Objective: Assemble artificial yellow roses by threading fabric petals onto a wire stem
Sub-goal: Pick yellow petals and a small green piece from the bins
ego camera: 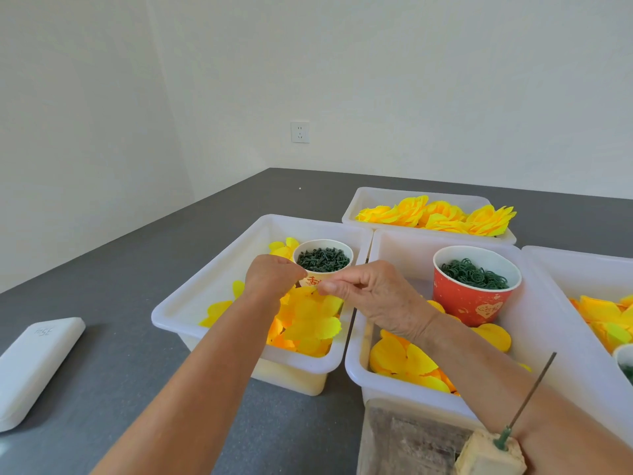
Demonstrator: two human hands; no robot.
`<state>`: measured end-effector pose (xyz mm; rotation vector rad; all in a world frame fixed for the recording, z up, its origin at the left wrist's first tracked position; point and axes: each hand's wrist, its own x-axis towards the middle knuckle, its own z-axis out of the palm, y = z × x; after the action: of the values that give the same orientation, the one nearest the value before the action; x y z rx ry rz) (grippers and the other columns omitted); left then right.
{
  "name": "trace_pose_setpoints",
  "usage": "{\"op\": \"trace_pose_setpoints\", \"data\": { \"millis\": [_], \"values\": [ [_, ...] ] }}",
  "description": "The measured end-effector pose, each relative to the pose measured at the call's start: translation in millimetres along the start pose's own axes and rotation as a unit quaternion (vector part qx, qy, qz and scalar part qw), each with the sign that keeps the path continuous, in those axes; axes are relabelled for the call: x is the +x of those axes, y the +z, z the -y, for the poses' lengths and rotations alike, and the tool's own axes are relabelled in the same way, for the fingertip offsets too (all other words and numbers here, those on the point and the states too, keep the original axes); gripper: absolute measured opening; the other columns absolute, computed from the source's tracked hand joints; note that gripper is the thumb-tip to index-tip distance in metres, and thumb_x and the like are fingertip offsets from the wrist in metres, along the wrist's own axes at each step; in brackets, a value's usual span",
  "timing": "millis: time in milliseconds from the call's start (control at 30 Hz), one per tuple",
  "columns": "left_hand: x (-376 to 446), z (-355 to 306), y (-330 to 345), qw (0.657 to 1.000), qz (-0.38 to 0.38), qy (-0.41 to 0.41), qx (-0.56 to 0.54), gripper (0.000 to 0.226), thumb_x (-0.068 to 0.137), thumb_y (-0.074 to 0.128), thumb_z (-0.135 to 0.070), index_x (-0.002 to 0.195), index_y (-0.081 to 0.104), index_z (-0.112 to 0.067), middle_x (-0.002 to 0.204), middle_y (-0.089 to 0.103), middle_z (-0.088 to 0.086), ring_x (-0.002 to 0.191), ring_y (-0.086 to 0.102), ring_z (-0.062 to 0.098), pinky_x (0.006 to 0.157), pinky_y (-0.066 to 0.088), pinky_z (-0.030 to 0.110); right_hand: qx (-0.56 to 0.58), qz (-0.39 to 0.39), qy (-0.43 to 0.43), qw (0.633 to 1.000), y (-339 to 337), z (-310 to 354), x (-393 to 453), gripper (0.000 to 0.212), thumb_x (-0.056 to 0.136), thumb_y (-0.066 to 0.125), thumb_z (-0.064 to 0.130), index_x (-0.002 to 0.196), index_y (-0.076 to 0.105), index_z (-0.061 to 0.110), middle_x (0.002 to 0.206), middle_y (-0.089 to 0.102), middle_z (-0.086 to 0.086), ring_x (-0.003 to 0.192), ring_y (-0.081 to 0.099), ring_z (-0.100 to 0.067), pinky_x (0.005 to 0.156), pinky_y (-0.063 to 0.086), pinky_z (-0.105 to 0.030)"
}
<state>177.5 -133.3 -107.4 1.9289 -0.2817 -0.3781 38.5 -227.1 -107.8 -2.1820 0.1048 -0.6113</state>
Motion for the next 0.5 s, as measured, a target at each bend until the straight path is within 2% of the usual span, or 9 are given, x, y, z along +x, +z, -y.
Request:
{"op": "trace_pose_setpoints", "data": {
  "millis": [67, 133, 233, 300, 400, 500],
  "values": [
    [1.5, 1.2, 1.2, 1.000, -0.009, 0.008, 0.000, 0.021, 0.077, 0.071, -0.009, 0.059, 0.063, -0.017, 0.059, 0.050, -0.006, 0.057, 0.040, 0.006, 0.049, 0.034, 0.021, -0.002, -0.003, -0.002, 1.000, -1.1, -0.9, 0.1, 0.022, 0.088, 0.061, 0.022, 0.102, 0.073, 0.009, 0.100, 0.072, 0.000, 0.096, 0.066, -0.007, 0.089, 0.052, -0.032],
    [1.4, 1.3, 1.8, 1.000, -0.014, 0.011, 0.003, 0.022, 0.077, 0.071, -0.011, 0.057, 0.063, -0.019, 0.057, 0.051, -0.007, 0.057, 0.041, 0.005, 0.049, 0.034, 0.021, -0.002, -0.030, 0.000, 1.000, -3.8, -1.7, 0.9, 0.021, 0.088, 0.062, 0.022, 0.102, 0.073, 0.009, 0.099, 0.071, 0.003, 0.094, 0.066, -0.005, 0.089, 0.052, -0.032],
    [1.9, 1.9, 2.2, 0.999, -0.020, 0.031, 0.000, 0.019, 0.079, 0.071, -0.014, 0.063, 0.064, -0.020, 0.057, 0.052, -0.009, 0.057, 0.043, 0.001, 0.048, 0.031, 0.020, 0.008, -0.084, 0.026, 0.996, -12.3, -2.2, 2.4, 0.019, 0.088, 0.063, 0.020, 0.098, 0.074, 0.009, 0.098, 0.072, -0.003, 0.096, 0.067, -0.014, 0.089, 0.052, -0.036],
    [1.6, 2.4, 2.9, 0.998, -0.023, 0.060, 0.007, 0.012, 0.081, 0.070, -0.017, 0.069, 0.067, -0.019, 0.059, 0.053, -0.011, 0.057, 0.044, 0.000, 0.048, 0.031, 0.019, 0.031, -0.120, 0.044, 0.991, -22.6, -3.5, 1.0, 0.015, 0.087, 0.064, 0.017, 0.093, 0.075, 0.009, 0.093, 0.073, -0.004, 0.095, 0.066, -0.018, 0.090, 0.050, -0.035],
    [-3.4, 0.4, 5.1, 0.990, -0.018, 0.135, 0.044, 0.004, 0.083, 0.068, -0.020, 0.081, 0.071, -0.018, 0.066, 0.056, -0.014, 0.058, 0.050, 0.002, 0.049, 0.036, 0.019, 0.060, -0.160, 0.081, 0.982, -44.5, -7.6, -6.4, 0.011, 0.086, 0.065, 0.013, 0.086, 0.075, 0.008, 0.088, 0.073, -0.005, 0.089, 0.065, -0.009, 0.085, 0.047, -0.022],
    [-8.1, -1.2, 7.8, 0.976, -0.001, 0.206, 0.071, 0.008, 0.084, 0.065, -0.018, 0.080, 0.072, -0.015, 0.072, 0.065, -0.007, 0.065, 0.060, 0.016, 0.060, 0.048, 0.025, 0.056, -0.166, 0.105, 0.979, -66.4, -11.7, -17.8, 0.008, 0.084, 0.066, 0.012, 0.082, 0.074, 0.011, 0.079, 0.072, 0.003, 0.071, 0.059, 0.010, 0.069, 0.043, -0.005]
  ]
}}
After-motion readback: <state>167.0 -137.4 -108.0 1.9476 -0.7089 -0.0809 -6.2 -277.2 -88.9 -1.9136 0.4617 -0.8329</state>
